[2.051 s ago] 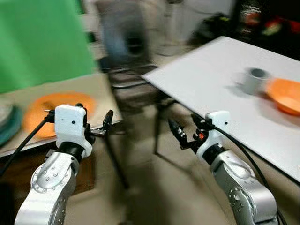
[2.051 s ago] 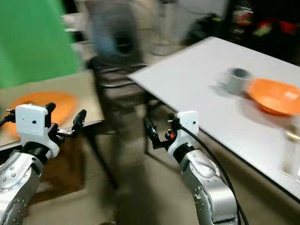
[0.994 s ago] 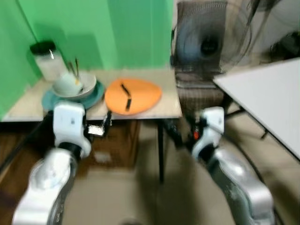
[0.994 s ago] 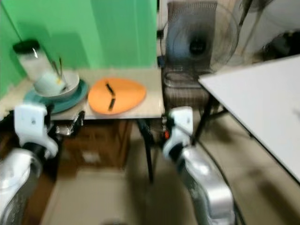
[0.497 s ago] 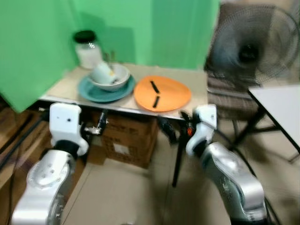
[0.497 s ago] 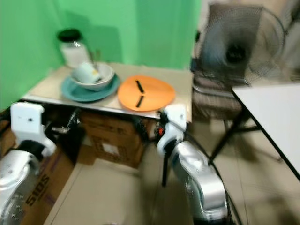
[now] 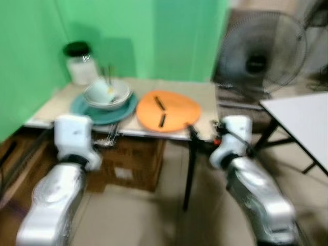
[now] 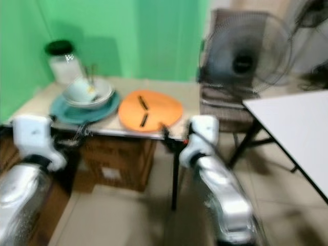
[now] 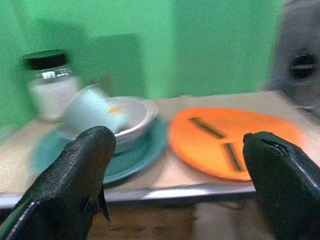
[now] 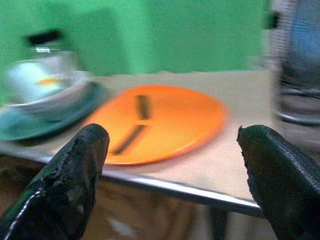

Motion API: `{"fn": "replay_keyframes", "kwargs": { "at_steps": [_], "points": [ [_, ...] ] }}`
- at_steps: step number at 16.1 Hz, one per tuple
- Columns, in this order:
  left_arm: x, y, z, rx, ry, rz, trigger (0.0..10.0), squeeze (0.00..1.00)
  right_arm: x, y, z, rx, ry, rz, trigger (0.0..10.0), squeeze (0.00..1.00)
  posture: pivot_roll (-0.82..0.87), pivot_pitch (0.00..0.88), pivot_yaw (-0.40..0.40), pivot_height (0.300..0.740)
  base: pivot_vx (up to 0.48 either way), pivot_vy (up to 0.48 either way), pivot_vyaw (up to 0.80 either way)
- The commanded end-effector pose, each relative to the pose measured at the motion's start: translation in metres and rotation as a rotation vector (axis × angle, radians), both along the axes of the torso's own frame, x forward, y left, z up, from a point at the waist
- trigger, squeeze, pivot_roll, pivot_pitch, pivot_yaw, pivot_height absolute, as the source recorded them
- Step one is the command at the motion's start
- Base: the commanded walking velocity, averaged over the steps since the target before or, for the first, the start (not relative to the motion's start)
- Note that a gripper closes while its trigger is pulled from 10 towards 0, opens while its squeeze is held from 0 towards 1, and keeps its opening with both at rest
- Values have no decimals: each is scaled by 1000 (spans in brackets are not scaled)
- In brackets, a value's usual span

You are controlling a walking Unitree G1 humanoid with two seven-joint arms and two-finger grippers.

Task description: Setting the table

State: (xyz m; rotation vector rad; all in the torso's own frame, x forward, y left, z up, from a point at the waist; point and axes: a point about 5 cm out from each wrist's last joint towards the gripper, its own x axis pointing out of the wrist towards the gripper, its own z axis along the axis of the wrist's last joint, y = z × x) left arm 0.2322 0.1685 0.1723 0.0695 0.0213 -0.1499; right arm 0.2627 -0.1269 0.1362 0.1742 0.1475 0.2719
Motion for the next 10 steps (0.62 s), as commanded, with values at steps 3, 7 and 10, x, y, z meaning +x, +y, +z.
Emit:
{"fn": "replay_keyframes", "kwargs": {
  "at_steps": [3, 7, 10],
  "points": [
    [1, 6, 1, 15, -13, 14, 10000, 0, 2, 4, 4, 11, -6, -4, 10000, 0, -1, 0, 19, 740, 361, 0, -800],
    [0, 5, -2, 18, -10, 7, 10000, 0, 3, 6, 5, 0, -18, 11, 10000, 0, -2, 0, 16, 740, 361, 0, -200],
    [-2, 4, -5, 23, -3, -4, 10000, 0, 3, 9, 5, -10, -18, 41, 10000, 0, -1, 0, 0, 740, 346, 0, 0]
  ]
}}
